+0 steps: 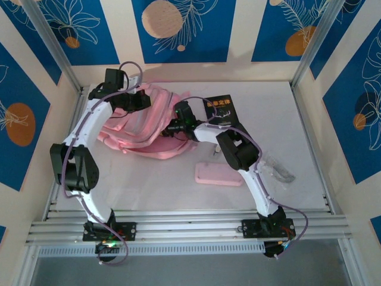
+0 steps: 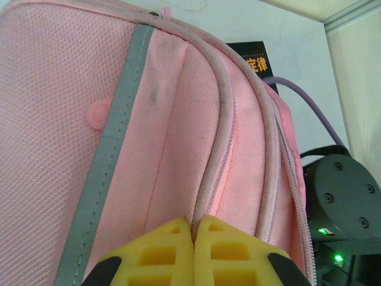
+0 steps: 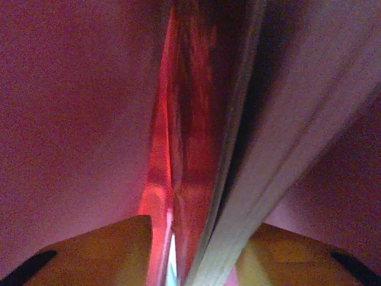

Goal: Pack the student bag
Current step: Place the book in the student bag, then close the student bag at the center of the table.

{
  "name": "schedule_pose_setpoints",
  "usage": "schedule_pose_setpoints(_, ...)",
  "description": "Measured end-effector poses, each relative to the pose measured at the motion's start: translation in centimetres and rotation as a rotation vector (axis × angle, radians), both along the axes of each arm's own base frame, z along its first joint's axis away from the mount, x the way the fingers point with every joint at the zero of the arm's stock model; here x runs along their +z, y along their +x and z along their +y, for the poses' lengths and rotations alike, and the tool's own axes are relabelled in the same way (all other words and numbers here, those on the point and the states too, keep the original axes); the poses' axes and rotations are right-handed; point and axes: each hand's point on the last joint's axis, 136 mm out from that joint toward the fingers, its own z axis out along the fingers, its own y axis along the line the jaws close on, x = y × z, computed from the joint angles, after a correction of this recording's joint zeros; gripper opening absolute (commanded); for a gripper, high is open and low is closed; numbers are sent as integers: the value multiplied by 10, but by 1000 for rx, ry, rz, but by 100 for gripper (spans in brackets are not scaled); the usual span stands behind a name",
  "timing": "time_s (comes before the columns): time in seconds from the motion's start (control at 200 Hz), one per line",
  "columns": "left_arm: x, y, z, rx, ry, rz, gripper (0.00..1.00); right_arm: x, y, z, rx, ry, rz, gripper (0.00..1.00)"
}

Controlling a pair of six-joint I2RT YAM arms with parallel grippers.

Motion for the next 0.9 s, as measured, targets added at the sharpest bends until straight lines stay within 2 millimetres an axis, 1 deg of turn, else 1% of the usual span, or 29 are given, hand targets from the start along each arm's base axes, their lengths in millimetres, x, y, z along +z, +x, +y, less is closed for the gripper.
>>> schedule_pose_setpoints(0.055, -1, 1, 3, 9, -3, -3, 0, 0, -5, -14, -11, -15, 15, 60)
schedule_pose_setpoints(0.13, -2, 1, 7, 17, -3, -8, 0, 6, -12, -39, -38, -32, 39, 61)
schedule_pose_setpoints(0.25, -8, 0, 10, 26, 6, -2, 0, 30, -25, -90, -83, -34, 41, 62)
schedule_pose_setpoints(0.385, -18, -2, 12, 28, 27, 7, 0, 60, -39, -144, -124, -62, -1, 63)
schedule_pose_setpoints(0.445, -22, -3, 15, 31, 45, 11, 0, 71, -42, -169, -149, -105, -38, 64)
schedule_pose_setpoints(0.53, -32, -9, 21, 38, 85, 21, 0, 81, -42, -202, -185, -191, -101, 66)
schedule_pose_setpoints(0.61, -39, -18, 30, 50, 144, 31, 0, 81, -38, -239, -242, -314, -143, 68)
schedule_pose_setpoints(0.64, -41, -21, 33, 56, 164, 34, 10, 79, -36, -252, -261, -362, -151, 69)
schedule_pose_setpoints(0.685, -43, -26, 38, 64, 193, 38, 34, 75, -30, -274, -295, -436, -156, 70)
schedule_pose_setpoints(0.705, -43, -29, 40, 68, 203, 40, 43, 72, -28, -283, -310, -470, -156, 70)
schedule_pose_setpoints(0.73, -44, -32, 41, 75, 211, 44, 50, 70, -25, -295, -327, -509, -156, 70)
schedule_pose_setpoints(0.815, -41, -42, 41, 85, 236, 42, 65, 59, -18, -333, -382, -620, -139, 71)
schedule_pose_setpoints(0.825, -41, -43, 41, 93, 235, 43, 69, 58, -17, -338, -389, -631, -136, 71)
schedule_pose_setpoints(0.84, -39, -44, 40, 86, 241, 34, 72, 56, -15, -344, -398, -648, -134, 71)
schedule_pose_setpoints(0.855, -38, -45, 39, 99, 237, 36, 81, 54, -14, -350, -406, -662, -128, 71)
schedule_pose_setpoints(0.885, -35, -47, 34, 90, 242, 24, 87, 50, -11, -361, -422, -688, -119, 71)
schedule_pose_setpoints(0.895, -33, -47, 32, 90, 239, 20, 95, 49, -10, -363, -425, -693, -117, 71)
schedule_pose_setpoints(0.9, -33, -48, 30, 88, 238, 17, 98, 49, -9, -365, -428, -699, -116, 71)
